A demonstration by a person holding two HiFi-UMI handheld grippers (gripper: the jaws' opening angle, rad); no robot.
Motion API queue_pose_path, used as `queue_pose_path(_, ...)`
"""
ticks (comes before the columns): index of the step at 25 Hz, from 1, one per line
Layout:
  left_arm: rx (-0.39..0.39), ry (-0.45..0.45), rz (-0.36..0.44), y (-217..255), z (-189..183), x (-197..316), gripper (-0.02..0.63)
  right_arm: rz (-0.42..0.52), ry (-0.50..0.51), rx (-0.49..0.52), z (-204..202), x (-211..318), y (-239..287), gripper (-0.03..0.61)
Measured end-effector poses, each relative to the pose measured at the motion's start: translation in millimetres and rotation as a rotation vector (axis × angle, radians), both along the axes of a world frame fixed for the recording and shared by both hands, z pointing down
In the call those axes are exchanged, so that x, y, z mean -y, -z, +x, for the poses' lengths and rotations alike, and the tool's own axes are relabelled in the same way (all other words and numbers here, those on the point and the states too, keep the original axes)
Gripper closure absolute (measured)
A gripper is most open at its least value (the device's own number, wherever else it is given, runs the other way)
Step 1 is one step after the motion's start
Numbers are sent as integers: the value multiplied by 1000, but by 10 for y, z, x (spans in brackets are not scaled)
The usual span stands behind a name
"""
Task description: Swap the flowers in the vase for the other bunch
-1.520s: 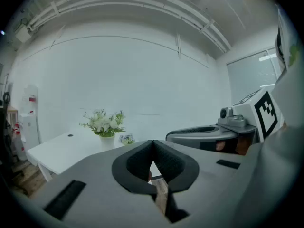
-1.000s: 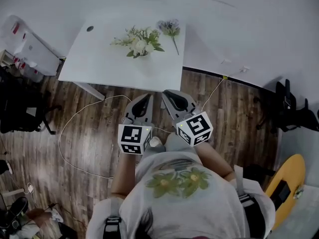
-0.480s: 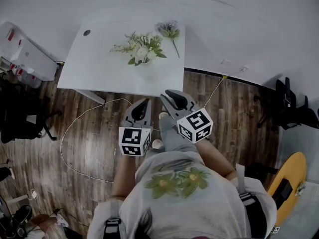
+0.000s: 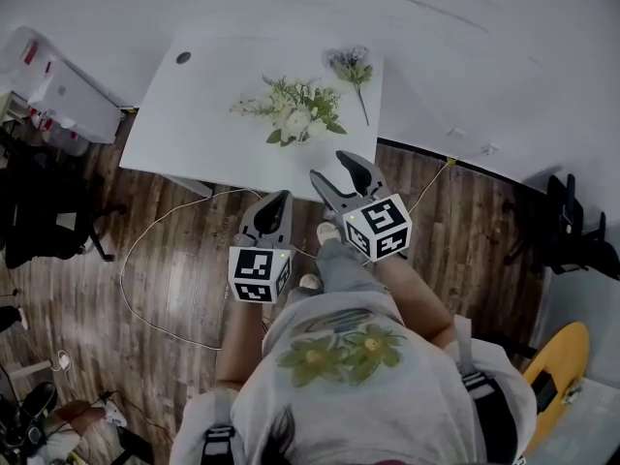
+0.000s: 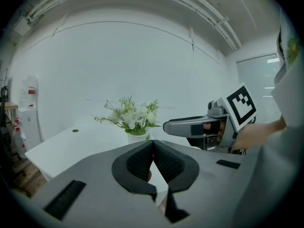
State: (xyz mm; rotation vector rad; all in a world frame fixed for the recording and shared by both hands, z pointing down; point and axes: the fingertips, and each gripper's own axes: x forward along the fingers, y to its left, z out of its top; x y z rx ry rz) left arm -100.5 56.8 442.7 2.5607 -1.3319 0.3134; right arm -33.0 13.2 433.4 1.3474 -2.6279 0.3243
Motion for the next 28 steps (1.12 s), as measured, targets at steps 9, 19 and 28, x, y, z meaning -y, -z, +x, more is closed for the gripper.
queue_pose_path(9, 18, 7, 4, 11, -27, 397, 595, 98, -34, -137, -92, 565, 56, 333)
queue_pose_path(19, 24, 11, -28, -99, -58, 636, 595, 237, 92, -420, -433, 883, 94, 331)
queue_pose_path(28, 32, 17, -56, -174, -26, 781, 595, 205, 231, -474, -519, 964, -122, 473)
